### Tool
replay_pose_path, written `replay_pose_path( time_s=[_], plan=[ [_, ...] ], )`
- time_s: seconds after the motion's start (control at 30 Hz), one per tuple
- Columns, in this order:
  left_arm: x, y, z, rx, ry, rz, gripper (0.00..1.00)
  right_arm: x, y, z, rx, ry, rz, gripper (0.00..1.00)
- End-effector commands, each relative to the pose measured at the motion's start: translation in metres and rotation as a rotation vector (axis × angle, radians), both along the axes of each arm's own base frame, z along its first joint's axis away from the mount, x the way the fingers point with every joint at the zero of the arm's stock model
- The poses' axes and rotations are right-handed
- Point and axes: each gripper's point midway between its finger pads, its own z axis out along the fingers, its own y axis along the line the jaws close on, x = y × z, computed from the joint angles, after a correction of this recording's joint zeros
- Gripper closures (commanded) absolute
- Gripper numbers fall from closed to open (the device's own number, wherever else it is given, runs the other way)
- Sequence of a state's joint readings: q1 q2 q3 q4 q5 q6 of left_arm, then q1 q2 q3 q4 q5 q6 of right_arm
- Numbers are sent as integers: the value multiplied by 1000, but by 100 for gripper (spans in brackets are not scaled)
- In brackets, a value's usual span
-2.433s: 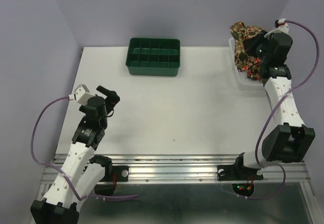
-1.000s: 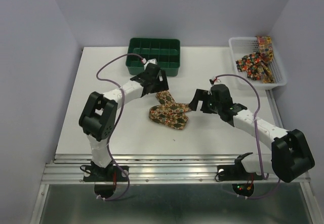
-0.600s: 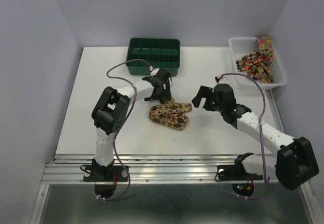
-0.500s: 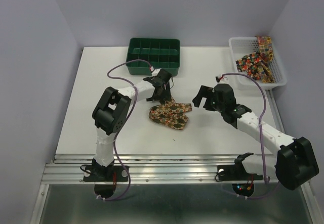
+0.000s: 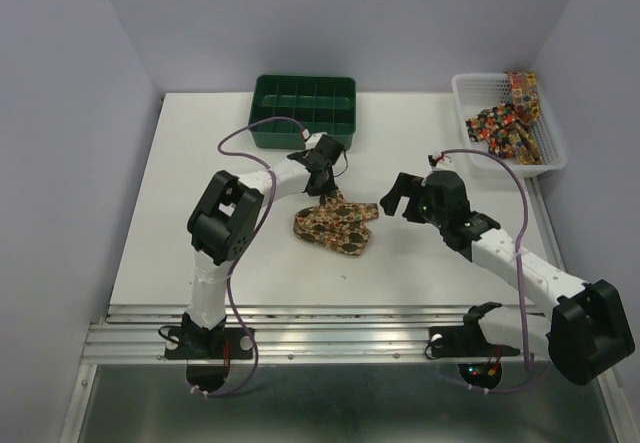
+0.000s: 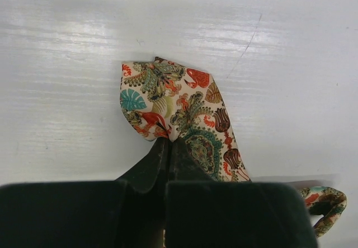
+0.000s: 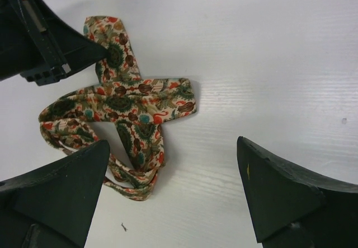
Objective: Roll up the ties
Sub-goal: Flatten the tie
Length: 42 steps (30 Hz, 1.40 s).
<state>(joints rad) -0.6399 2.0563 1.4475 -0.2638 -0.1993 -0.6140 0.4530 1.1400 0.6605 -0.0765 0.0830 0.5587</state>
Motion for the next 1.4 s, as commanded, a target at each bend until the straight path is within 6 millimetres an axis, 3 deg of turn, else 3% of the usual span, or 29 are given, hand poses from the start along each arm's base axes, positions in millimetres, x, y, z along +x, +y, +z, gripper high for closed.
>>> replay_pose_path(
  time_s=[0.0, 0.03, 0.07, 0.13, 0.17, 0.3, 0.43, 0.53, 0.57, 0.77, 0.83, 0.97, 1.07, 1.1, 1.13, 1.23, 1.27, 1.37],
  plan=[
    [21, -1, 64, -11, -171, -19, 100, -5, 28, 20, 116, -67, 130, 0],
    [21, 1, 78, -25, -211, -20, 100, -5, 28, 21, 119, -69, 134, 0],
    [22, 0, 117, -72, -292, -28, 100, -5, 28, 23, 124, -76, 134, 0],
    [23, -2, 158, -124, -394, -53, 100, -7, 29, 22, 129, -79, 142, 0],
    [17, -1, 188, -138, -457, -93, 100, -7, 30, 25, 136, -90, 145, 0],
    [-6, -3, 255, -161, -606, -165, 100, -12, 37, 37, 163, -137, 205, 0],
    [-36, -7, 317, -230, -748, -256, 100, -23, 40, 66, 231, -240, 244, 0],
    [-61, 1, 369, -286, -864, -300, 100, -28, 35, 79, 263, -296, 225, 0],
    [-76, 5, 391, -318, -913, -322, 100, -31, 31, 87, 274, -323, 212, 0],
    [-146, 8, 478, -467, -1119, -527, 100, -36, 5, 112, 289, -409, 85, 0],
    [-168, 12, 502, -530, -1158, -578, 100, -41, 0, 121, 297, -428, 71, 0],
    [-195, 12, 530, -603, -1193, -664, 100, -48, -6, 134, 288, -469, 70, 0],
    [-204, 13, 551, -650, -1219, -665, 100, -69, 17, 143, 292, -522, 269, 0],
    [-202, 10, 548, -645, -1197, -671, 100, -77, 26, 141, 285, -536, 357, 0],
    [-206, 11, 558, -657, -1205, -677, 100, -91, 40, 138, 285, -539, 487, 0],
    [-203, 4, 561, -675, -1160, -683, 100, -102, 56, 142, 278, -564, 636, 0],
    [-205, 5, 570, -689, -1169, -675, 100, -100, 59, 132, 240, -535, 669, 0],
    [-201, 2, 571, -691, -1158, -665, 100, -115, 71, 123, 227, -527, 824, 0]
  ],
)
